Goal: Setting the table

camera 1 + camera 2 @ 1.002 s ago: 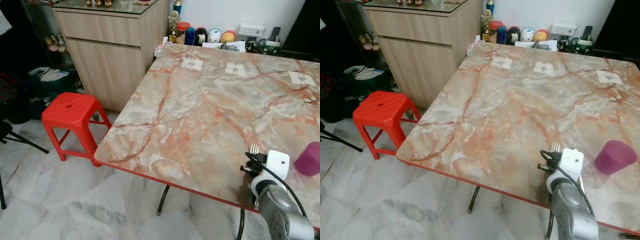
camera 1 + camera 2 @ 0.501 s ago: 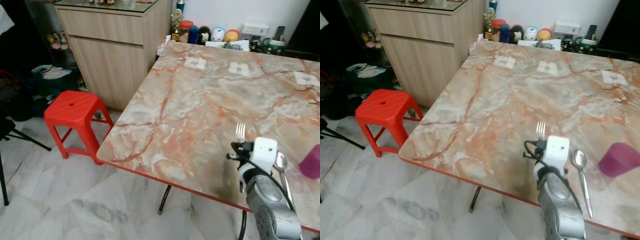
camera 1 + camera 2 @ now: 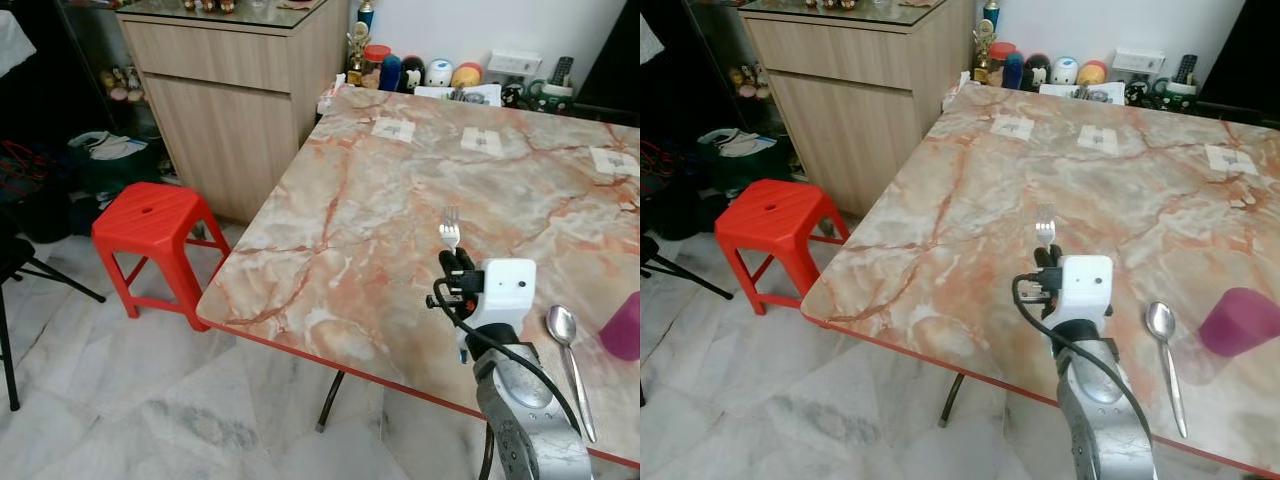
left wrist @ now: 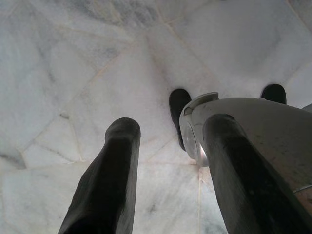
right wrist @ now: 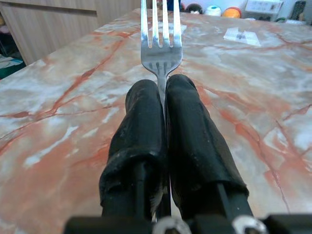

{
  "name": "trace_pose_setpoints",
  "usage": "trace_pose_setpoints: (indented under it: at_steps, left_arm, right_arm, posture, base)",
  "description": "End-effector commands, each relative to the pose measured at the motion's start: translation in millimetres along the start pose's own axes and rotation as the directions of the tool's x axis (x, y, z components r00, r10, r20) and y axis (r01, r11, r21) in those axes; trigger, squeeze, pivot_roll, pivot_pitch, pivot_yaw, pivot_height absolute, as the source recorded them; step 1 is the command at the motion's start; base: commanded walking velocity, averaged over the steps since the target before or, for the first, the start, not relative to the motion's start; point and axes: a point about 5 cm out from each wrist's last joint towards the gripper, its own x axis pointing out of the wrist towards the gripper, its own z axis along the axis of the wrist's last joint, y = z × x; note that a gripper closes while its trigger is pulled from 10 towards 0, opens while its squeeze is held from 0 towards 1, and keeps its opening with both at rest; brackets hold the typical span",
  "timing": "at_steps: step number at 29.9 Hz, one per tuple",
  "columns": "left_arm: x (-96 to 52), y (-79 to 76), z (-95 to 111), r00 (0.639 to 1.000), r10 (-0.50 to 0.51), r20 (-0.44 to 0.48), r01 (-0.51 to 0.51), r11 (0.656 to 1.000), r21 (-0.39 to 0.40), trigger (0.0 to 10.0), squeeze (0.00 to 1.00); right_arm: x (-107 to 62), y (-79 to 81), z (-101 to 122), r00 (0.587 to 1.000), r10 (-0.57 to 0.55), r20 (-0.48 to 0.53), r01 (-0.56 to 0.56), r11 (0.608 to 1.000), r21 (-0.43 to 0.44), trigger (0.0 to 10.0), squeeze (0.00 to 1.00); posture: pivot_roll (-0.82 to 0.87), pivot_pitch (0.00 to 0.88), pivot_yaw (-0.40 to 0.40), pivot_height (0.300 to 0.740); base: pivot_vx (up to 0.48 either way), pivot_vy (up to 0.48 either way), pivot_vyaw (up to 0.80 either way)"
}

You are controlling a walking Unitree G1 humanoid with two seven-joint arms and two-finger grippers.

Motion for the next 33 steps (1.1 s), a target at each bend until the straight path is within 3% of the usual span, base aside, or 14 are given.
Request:
trace_pose_setpoints:
  at_steps: [1, 9, 16, 21, 33]
  left_arm:
    - [-1.8, -4.3, -8.8, 0.999, -0.016, -0.035, 0.016, 1.0, -0.011, 10.0, 0.0]
    - [-1.1, -6.4, -7.5, 1.0, -0.008, -0.03, 0.008, 1.0, -0.024, 10.0, 0.0]
    - [-0.5, -9.1, -6.4, 1.0, -0.011, -0.025, 0.01, 1.0, -0.015, 10.0, 0.0]
    - [-0.5, -9.2, -6.3, 1.0, -0.01, -0.025, 0.009, 1.0, -0.005, 10.0, 0.0]
    - [-0.7, -7.0, -6.7, 1.0, -0.001, -0.027, 0.001, 1.0, -0.023, 10.0, 0.0]
  right_arm:
    - [-0.1, 1.4, 12.7, 0.998, 0.001, 0.067, 0.0, 1.0, -0.015, 10.0, 0.0]
    - [4.1, 2.5, 15.0, 0.996, -0.016, 0.082, 0.017, 1.0, -0.016, 10.0, 0.0]
    - [5.3, 4.0, 16.4, 0.996, -0.013, 0.091, 0.015, 1.0, -0.018, 10.0, 0.0]
    - [6.2, 1.5, 17.2, 0.995, -0.019, 0.098, 0.022, 0.999, -0.036, 10.0, 0.0]
    - [9.0, -4.1, 17.2, 0.994, -0.044, 0.096, 0.048, 0.998, -0.043, 10.0, 0.0]
  posture:
    - [-0.04, 0.1, -0.026, 0.74]
    - [-0.04, 0.105, -0.034, 0.74]
    - [-0.04, 0.109, -0.036, 0.74]
    - [-0.04, 0.112, -0.037, 0.74]
    - [-0.03, 0.123, -0.035, 0.74]
  base:
    - [0.0, 0.0, 0.0]
    - [0.0, 0.0, -0.13]
    - [0.0, 0.0, -0.78]
    - [0.0, -0.473, -0.78]
    - [0.0, 0.0, -0.78]
